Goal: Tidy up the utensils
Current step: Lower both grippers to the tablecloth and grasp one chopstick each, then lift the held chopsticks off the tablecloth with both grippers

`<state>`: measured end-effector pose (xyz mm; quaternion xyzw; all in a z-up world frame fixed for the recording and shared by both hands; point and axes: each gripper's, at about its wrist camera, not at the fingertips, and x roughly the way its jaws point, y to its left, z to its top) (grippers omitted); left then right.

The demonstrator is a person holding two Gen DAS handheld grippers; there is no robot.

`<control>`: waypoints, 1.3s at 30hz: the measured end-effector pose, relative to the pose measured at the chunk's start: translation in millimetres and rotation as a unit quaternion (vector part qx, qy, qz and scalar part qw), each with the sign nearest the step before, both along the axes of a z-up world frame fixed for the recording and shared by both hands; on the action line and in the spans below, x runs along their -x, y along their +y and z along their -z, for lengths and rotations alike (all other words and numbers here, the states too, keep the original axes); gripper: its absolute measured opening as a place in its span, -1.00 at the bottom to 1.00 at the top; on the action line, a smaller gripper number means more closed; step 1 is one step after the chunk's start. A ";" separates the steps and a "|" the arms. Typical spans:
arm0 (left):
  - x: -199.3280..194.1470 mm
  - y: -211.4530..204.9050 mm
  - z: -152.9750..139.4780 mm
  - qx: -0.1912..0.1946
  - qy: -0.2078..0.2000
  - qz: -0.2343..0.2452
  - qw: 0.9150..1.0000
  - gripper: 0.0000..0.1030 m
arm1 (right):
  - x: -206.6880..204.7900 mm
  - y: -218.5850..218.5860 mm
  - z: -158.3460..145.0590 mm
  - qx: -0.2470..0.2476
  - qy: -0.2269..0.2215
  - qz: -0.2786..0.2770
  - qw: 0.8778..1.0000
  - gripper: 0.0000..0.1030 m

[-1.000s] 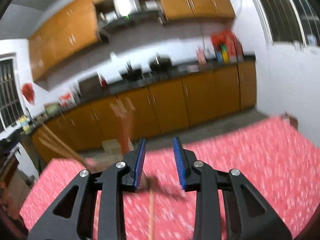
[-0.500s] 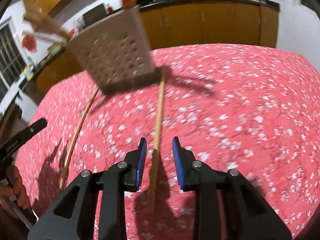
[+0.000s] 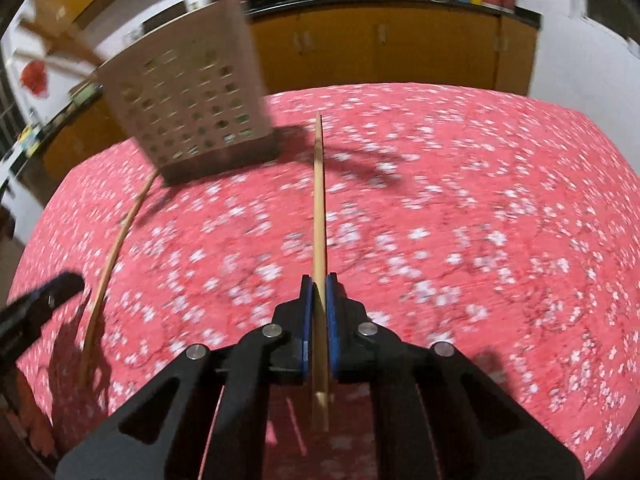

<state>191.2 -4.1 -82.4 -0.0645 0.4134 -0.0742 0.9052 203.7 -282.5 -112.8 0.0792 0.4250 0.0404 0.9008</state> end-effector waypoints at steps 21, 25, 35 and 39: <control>-28.9 28.9 13.3 -0.058 0.019 -0.056 0.997 -0.84 | -14.5 -2.6 2.8 0.006 -0.007 0.003 1.000 -0.85; -29.1 37.4 12.9 -0.053 0.016 -0.062 0.997 -0.83 | -20.2 2.0 5.2 0.019 -0.013 0.000 1.000 -0.85; -28.8 36.1 12.2 -0.051 0.016 -0.062 0.997 -0.81 | -23.9 4.6 6.7 0.024 -0.013 -0.002 1.000 -0.84; -29.5 36.0 12.7 -0.052 0.016 -0.062 0.997 -0.81 | -21.7 2.7 6.3 0.021 -0.014 -0.002 1.000 -0.84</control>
